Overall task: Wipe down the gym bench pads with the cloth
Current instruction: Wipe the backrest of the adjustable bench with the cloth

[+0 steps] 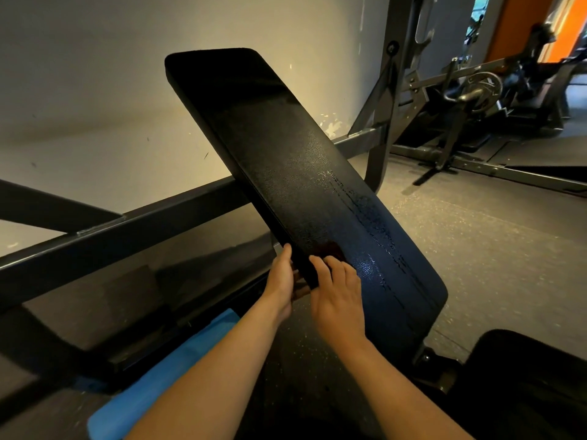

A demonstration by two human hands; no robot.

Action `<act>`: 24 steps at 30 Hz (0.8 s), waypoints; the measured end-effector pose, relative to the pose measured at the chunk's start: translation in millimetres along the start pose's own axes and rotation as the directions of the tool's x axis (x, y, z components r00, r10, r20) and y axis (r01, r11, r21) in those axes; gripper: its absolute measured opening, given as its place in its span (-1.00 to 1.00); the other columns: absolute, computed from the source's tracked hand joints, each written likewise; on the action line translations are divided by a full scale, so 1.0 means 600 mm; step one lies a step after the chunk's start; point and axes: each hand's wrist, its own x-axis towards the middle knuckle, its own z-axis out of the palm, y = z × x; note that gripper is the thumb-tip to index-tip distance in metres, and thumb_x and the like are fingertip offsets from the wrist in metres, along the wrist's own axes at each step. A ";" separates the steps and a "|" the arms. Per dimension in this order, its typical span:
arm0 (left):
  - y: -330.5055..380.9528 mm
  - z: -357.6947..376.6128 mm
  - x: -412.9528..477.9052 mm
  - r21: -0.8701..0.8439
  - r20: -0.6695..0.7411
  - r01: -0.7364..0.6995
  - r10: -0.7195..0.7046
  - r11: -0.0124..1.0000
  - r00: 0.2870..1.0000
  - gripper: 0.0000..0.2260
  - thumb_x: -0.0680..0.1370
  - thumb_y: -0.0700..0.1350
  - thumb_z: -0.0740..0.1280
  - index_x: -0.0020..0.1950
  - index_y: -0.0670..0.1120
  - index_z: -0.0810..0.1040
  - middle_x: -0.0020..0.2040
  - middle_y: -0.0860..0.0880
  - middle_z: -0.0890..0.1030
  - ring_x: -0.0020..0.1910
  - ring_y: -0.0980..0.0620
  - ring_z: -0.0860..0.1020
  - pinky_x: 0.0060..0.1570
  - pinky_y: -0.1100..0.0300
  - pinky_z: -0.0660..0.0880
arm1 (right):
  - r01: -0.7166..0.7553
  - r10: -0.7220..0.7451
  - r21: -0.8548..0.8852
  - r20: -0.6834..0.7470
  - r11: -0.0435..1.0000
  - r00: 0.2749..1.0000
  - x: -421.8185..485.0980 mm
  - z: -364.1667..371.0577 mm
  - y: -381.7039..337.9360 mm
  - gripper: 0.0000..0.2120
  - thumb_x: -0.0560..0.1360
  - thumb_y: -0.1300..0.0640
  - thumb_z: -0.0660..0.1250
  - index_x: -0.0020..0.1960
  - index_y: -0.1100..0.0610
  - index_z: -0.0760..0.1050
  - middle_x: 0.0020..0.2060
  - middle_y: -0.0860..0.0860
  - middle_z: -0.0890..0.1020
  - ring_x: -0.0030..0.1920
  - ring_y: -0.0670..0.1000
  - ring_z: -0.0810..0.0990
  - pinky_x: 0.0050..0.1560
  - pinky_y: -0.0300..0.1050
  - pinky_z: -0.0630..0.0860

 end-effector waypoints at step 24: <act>0.003 -0.020 -0.012 0.165 0.125 -0.003 -0.018 0.986 0.992 -0.47 0.61 0.36 0.12 0.28 0.01 0.58 0.14 -0.06 0.67 0.14 -0.04 0.63 0.05 0.04 0.55 | -0.006 0.005 -0.150 -0.005 0.989 1.000 -0.018 0.009 -0.001 -0.33 0.49 0.10 0.30 0.56 -0.01 0.17 0.40 0.13 0.34 0.33 0.17 0.33 0.30 0.11 0.39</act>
